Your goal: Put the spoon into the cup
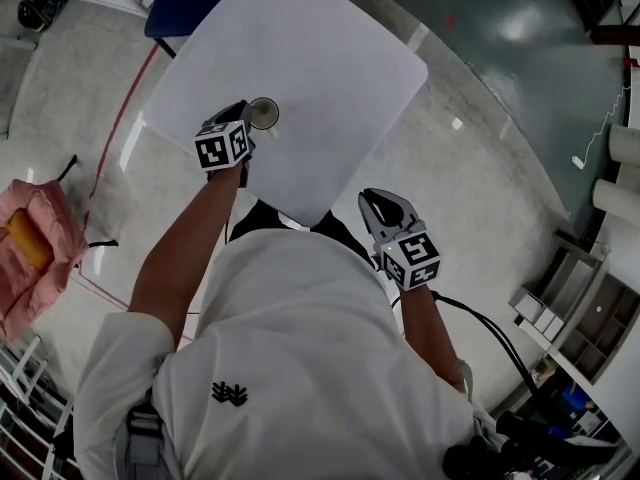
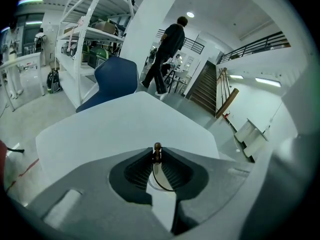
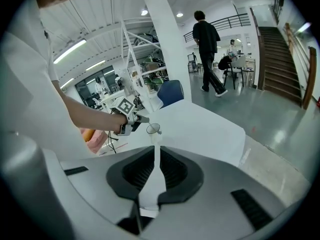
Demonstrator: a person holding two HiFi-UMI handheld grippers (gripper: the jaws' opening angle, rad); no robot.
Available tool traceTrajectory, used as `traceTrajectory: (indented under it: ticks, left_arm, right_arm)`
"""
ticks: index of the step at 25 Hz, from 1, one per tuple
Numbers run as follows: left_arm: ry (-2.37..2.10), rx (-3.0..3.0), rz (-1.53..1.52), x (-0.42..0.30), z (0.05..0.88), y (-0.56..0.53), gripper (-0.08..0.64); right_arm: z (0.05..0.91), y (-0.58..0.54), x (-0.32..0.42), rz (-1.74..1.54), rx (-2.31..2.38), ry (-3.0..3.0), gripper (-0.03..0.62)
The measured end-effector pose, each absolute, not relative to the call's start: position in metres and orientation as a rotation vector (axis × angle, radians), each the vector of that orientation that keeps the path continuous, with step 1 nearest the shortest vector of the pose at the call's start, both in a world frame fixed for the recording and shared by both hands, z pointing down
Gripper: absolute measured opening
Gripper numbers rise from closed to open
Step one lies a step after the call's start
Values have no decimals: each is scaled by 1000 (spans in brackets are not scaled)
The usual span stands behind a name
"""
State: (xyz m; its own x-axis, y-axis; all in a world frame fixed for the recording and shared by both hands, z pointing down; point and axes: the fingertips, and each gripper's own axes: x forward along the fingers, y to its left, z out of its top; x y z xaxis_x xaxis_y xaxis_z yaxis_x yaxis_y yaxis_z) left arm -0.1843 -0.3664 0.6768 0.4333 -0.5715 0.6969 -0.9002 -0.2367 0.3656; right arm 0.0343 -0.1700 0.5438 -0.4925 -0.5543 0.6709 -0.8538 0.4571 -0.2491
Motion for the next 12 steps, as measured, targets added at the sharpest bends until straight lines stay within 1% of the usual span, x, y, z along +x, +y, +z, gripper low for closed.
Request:
traceTrajectory:
  ticks: [4, 7, 12]
  left_arm:
    - [-1252, 1932, 553, -176, 672, -365, 71]
    - [-1283, 1933, 547, -181, 665, -365, 102]
    - [-1343, 1930, 533, -187, 653, -362, 124]
  right_arm:
    - [542, -170, 45, 780, 1153, -2228, 43]
    - [541, -171, 46, 772, 1133, -2249, 43]
    - [544, -174, 56, 763, 1083, -2284, 43]
